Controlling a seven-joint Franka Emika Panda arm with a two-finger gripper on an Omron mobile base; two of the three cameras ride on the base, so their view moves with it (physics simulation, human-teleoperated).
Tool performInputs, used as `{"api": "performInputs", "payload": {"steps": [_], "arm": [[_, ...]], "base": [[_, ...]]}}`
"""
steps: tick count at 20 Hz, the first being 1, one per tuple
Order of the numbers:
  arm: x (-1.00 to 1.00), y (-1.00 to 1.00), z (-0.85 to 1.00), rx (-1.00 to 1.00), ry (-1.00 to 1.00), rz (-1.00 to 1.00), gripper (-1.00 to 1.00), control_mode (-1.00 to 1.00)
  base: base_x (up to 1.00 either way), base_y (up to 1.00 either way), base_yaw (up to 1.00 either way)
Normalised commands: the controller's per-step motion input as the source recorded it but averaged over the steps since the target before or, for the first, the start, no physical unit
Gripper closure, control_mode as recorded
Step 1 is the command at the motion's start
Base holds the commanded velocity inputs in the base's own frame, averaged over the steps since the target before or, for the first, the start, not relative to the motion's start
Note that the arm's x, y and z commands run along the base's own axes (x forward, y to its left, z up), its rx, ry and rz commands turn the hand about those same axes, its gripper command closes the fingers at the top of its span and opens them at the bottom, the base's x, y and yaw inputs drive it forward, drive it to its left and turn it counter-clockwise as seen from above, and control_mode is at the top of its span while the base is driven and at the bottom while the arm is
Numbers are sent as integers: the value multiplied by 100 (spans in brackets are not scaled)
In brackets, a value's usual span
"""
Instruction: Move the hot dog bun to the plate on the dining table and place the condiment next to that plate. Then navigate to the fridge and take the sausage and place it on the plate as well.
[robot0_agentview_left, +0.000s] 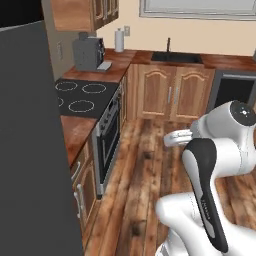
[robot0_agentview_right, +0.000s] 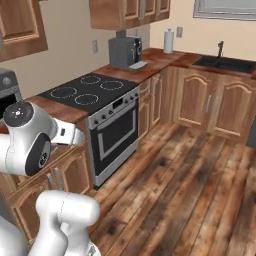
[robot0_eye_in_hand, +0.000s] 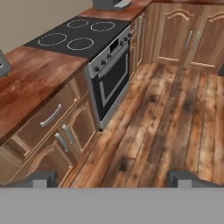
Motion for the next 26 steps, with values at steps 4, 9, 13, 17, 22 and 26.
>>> {"api": "performInputs", "payload": {"steps": [4,9,13,17,22,26], "arm": [[0,0,0,0,0,0,-100,100],[0,0,0,0,0,0,-100,100],[0,0,0,0,0,0,-100,100],[0,0,0,0,0,0,-100,100],[0,0,0,0,0,0,-100,100],[0,0,0,0,0,0,-100,100]], "base": [[-94,-6,33],[-95,-6,34],[-94,0,35],[-87,11,30],[-81,9,30],[-39,-28,45]]}}
